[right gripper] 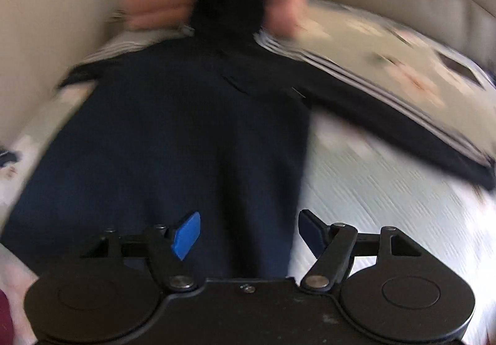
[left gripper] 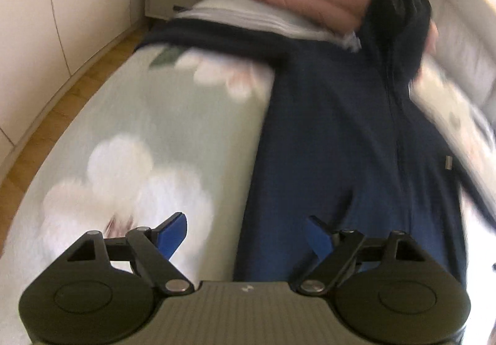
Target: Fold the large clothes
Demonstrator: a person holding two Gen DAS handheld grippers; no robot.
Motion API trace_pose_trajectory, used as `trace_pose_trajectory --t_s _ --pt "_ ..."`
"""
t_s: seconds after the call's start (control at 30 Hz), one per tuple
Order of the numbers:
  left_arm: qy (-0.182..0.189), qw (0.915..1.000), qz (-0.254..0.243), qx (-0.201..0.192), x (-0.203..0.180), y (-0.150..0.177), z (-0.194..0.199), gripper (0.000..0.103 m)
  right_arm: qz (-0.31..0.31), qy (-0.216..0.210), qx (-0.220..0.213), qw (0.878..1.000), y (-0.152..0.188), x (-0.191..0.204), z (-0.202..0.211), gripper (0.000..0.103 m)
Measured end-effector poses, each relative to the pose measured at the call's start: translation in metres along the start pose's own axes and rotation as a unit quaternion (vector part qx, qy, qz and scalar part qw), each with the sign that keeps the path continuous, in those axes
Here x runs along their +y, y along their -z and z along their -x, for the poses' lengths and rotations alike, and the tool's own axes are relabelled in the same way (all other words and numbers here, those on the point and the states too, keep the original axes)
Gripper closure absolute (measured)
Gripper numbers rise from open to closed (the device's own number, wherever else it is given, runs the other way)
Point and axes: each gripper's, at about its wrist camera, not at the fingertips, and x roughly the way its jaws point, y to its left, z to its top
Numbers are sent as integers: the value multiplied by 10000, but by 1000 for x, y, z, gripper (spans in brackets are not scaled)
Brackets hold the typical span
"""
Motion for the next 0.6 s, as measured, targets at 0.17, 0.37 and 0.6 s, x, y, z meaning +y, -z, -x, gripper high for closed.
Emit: trace_pose_trajectory --t_s 0.17,0.37,0.6 --pt "233 9942 1004 -314 16 -80 -43 18 -344 -826 -60 9960 -63 23 -81 19" --pt "564 9761 2069 -347 51 -165 -104 18 -677 -1258 386 9890 -92 64 -157 19" --pt "634 9580 2772 -370 88 -195 -178 26 -455 -1052 746 9906 -100 97 -190 19"
